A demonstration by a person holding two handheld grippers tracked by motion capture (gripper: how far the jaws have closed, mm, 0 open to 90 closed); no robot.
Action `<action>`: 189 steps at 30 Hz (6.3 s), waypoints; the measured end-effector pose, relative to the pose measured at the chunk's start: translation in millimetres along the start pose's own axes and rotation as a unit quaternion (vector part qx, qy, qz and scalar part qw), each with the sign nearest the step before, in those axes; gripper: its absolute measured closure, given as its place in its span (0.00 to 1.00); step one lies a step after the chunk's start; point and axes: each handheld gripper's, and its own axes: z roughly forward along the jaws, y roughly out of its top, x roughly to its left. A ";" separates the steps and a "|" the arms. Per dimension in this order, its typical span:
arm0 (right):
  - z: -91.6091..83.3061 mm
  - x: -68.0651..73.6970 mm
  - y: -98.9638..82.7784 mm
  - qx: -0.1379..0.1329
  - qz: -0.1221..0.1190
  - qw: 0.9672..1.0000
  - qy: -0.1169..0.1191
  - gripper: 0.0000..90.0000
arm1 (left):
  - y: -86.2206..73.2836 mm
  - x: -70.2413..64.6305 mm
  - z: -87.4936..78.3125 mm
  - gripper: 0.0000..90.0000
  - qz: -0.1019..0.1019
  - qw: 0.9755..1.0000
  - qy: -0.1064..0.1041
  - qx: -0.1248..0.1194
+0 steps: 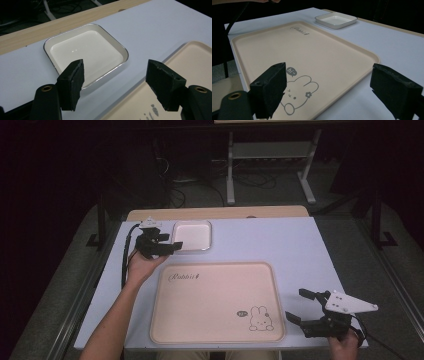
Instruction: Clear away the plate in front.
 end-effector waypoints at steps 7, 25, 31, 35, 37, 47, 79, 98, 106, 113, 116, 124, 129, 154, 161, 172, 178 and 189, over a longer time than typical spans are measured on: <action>0.3 0.3 0.0 0.002 -0.001 1.000 -0.001 0.14 | 8.5 12.7 10.5 0.35 -0.013 1.000 0.008 0.014; -0.9 0.5 -0.2 0.005 -0.002 1.000 -0.003 0.14 | 16.2 50.3 38.7 0.42 -0.075 0.994 0.043 0.061; -3.3 0.8 -0.9 0.002 -0.001 1.000 -0.003 0.14 | 17.7 57.2 48.0 0.45 -0.092 0.992 0.048 0.070; -2.9 0.6 -1.0 0.003 0.000 1.000 -0.001 0.14 | 14.4 61.8 54.5 0.49 -0.111 0.990 0.052 0.075; -2.7 1.2 -0.9 0.004 -0.003 1.000 -0.002 0.14 | 12.9 62.5 56.5 0.50 -0.115 0.989 0.048 0.077; -2.8 2.8 -1.4 0.011 -0.004 1.000 -0.006 0.14 | 3.8 65.4 71.6 0.53 -0.119 0.986 0.067 0.101; -3.7 2.1 -1.6 0.009 -0.001 1.000 -0.007 0.14 | -15.1 76.3 94.1 0.92 -0.209 0.968 0.083 0.112; -5.0 2.3 -1.9 0.007 -0.002 1.000 -0.005 0.14 | -20.2 81.5 84.2 0.99 -0.277 0.956 0.072 0.066; -5.5 1.2 -2.1 0.003 0.001 1.000 -0.004 0.14 | -14.1 82.9 73.7 0.99 -0.296 0.953 0.058 0.031; -5.2 1.0 -2.3 0.004 0.004 1.000 -0.002 0.14 | -7.5 80.0 63.7 0.99 -0.286 0.957 0.045 0.017; -5.1 0.9 -2.2 0.003 0.004 1.000 -0.002 0.14 | -5.6 78.6 60.3 0.99 -0.282 0.959 0.040 0.013; -4.4 3.0 -1.3 0.005 0.000 1.000 0.002 0.14 | 5.6 67.5 41.4 0.99 -0.265 0.964 0.027 0.000; -5.2 3.1 -1.5 0.002 0.002 1.000 0.000 0.14 | 12.6 58.7 27.5 0.99 -0.259 0.966 0.017 -0.011; -4.5 3.0 -1.5 0.003 0.004 1.000 -0.002 0.14 | 24.0 24.7 -18.8 0.99 -0.229 0.973 -0.015 -0.037; -5.0 2.5 -1.8 0.000 0.006 1.000 -0.002 0.14 | 17.7 17.0 -22.7 0.99 -0.229 0.973 -0.011 -0.029; -4.6 2.8 -1.4 0.002 0.005 1.000 -0.001 0.14 | 9.0 1.9 -22.7 0.99 -0.231 0.972 -0.023 -0.022; -4.3 3.5 -1.2 0.004 0.003 1.000 0.000 0.14 | 3.6 -7.1 -22.4 0.99 -0.228 0.973 -0.030 -0.018; -3.6 3.6 -0.9 0.003 0.001 1.000 0.005 0.14 | -9.5 -17.6 -25.0 0.99 -0.240 0.970 -0.031 -0.018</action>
